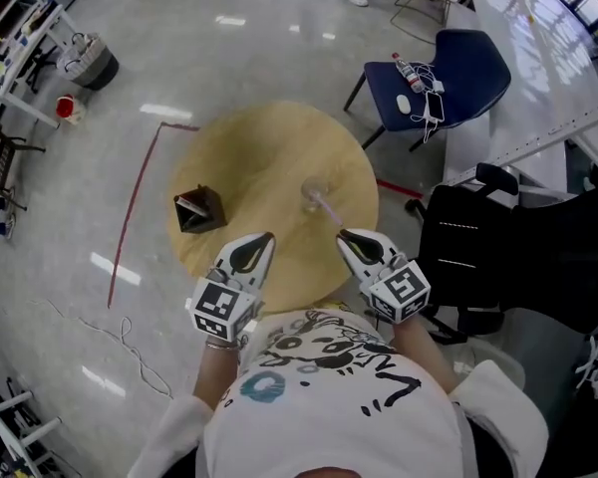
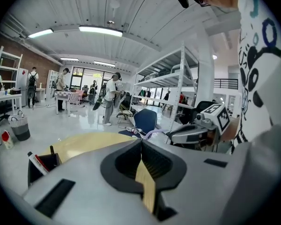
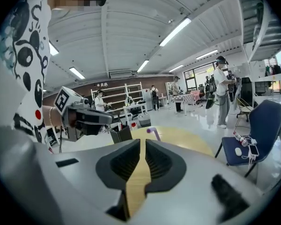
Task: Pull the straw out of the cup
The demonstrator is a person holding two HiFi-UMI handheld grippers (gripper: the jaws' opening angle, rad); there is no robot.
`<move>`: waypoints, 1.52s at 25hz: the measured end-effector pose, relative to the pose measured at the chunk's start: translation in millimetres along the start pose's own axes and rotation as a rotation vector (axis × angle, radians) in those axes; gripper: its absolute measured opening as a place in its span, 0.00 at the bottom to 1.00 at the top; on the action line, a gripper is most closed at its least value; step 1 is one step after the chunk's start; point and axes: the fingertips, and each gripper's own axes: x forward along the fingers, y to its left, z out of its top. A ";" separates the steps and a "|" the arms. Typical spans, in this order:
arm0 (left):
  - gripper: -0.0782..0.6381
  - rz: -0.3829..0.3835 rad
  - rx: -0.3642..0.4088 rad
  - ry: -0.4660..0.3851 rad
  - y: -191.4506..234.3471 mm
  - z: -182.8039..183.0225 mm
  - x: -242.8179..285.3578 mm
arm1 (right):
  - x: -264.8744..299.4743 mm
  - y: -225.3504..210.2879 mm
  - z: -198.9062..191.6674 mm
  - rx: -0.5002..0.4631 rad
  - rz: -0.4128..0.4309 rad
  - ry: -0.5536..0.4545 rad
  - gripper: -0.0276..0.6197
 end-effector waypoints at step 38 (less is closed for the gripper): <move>0.13 -0.083 0.032 0.024 32.3 17.7 12.7 | 61.4 -19.5 108.5 -0.230 -0.070 -0.250 0.11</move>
